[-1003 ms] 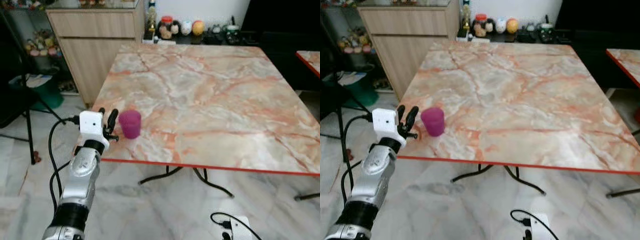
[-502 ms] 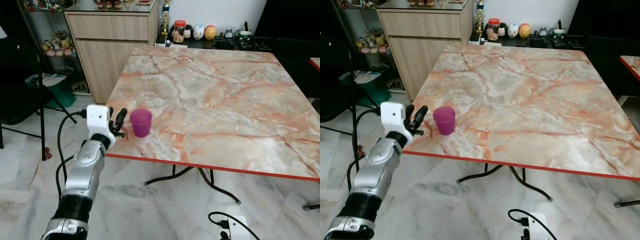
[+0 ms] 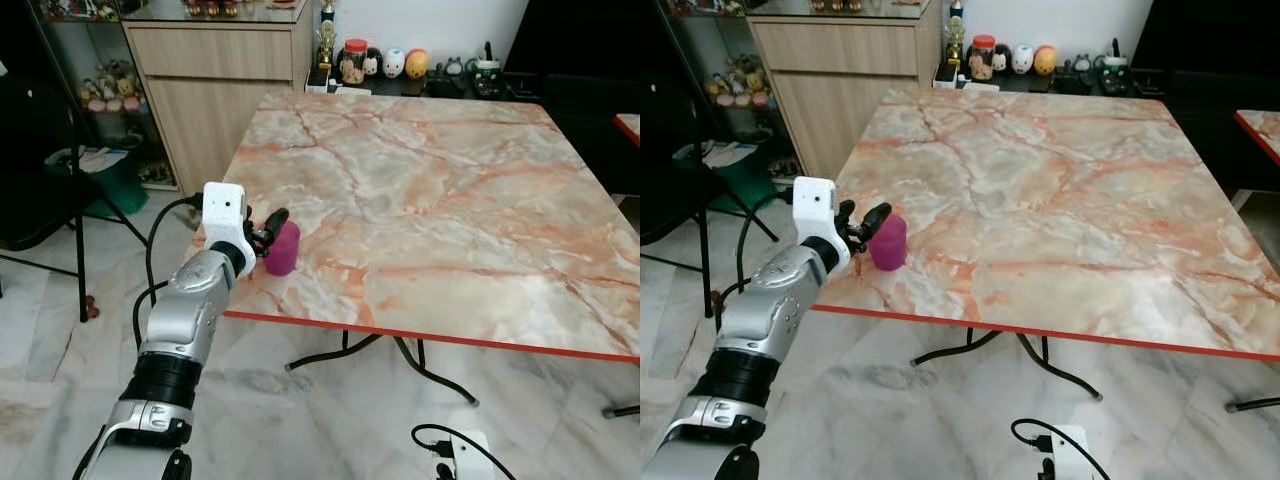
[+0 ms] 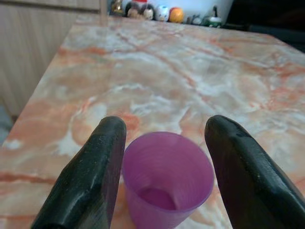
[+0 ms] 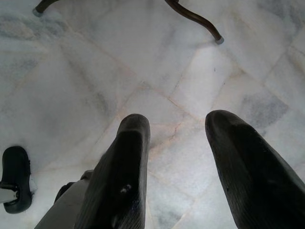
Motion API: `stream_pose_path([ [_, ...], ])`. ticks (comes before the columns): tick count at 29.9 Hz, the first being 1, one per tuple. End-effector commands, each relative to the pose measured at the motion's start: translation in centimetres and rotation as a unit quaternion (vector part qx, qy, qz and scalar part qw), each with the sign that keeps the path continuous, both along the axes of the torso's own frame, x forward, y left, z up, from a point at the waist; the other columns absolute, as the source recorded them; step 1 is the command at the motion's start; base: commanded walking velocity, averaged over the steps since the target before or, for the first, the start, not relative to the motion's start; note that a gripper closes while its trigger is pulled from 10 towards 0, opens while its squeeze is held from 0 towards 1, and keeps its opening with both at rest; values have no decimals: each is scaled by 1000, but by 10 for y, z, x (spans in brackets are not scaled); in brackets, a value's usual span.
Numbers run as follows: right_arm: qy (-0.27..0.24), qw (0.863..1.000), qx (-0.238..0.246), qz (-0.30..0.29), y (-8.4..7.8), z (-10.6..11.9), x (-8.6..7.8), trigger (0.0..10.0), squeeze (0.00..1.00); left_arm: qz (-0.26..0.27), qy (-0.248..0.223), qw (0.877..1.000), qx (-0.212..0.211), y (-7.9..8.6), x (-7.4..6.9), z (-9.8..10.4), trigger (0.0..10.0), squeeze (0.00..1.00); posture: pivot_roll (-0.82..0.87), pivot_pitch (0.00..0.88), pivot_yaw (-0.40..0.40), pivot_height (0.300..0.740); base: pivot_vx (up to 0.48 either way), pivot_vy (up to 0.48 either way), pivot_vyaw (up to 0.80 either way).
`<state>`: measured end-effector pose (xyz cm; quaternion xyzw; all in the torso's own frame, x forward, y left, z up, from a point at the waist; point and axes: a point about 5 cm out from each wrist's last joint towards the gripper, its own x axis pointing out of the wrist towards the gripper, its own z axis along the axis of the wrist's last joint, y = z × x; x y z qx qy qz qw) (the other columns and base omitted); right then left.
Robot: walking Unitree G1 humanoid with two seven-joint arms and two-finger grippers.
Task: Setting the table
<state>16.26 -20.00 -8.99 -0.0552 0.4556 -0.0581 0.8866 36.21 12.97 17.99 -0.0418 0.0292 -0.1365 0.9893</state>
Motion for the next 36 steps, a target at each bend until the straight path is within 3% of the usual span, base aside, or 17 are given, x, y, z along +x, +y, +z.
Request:
stream_pose_path([
  [1,-1,1000,1,2,1,0,0,10000,0,17,21,999,18,-2,4,1,10000,0,36,0,-9,740,0,0,0],
  [16,-1,1000,3,9,4,1,3,10000,0,78,109,991,20,5,14,-14,10000,0,38,0,-10,740,0,0,0],
  [24,-3,1000,3,9,3,1,4,10000,0,80,118,990,8,5,15,-16,10000,0,39,0,-10,740,0,0,0],
  [36,-6,1000,4,10,5,1,5,10000,0,79,115,990,26,3,18,-14,10000,0,37,0,-8,740,0,0,0],
])
